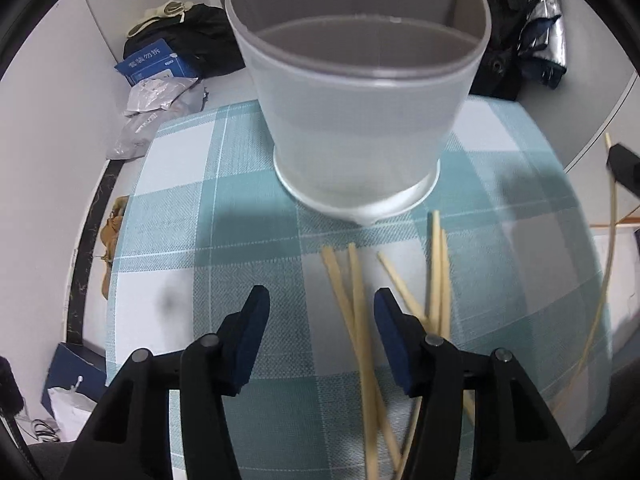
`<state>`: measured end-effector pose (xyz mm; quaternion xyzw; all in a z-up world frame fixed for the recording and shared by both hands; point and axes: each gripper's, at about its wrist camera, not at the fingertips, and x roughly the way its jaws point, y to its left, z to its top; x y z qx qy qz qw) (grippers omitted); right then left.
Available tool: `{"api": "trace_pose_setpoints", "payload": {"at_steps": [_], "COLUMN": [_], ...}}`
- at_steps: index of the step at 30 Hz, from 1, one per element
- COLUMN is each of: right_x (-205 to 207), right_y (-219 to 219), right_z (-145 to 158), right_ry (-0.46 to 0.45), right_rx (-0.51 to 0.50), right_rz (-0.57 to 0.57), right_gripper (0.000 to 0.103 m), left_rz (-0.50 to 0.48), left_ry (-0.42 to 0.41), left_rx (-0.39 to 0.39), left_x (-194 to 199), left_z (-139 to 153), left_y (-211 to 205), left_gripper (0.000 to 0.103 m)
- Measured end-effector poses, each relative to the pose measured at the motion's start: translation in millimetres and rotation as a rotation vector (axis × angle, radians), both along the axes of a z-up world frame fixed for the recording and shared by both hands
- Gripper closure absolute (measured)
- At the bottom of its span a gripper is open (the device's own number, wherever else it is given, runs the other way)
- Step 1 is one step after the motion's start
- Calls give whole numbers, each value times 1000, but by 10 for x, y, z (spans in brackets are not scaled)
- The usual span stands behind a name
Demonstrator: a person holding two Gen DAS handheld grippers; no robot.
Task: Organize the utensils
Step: 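Lower the left tool onto the chopsticks while the right tool holds its chopstick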
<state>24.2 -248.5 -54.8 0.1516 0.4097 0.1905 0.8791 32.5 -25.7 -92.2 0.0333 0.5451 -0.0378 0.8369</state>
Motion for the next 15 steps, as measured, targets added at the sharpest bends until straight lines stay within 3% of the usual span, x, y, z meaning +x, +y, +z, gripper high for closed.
{"api": "trace_pose_setpoints", "payload": {"at_steps": [8, 13, 15], "right_x": [-18, -22, -27], "right_y": [-13, -34, -54], "right_z": [24, 8, 10], "right_ry": [-5, 3, 3], "right_rx": [11, 10, 13], "right_rz": [-5, -14, -19], "right_gripper": [99, 99, 99], "left_rz": [-16, -37, -42], "left_ry": [64, 91, 94], "left_rx": [-14, -6, -18], "left_x": [130, 130, 131], "left_z": [-98, -131, -110], "left_y": [18, -4, -6], "left_gripper": [54, 90, 96]}}
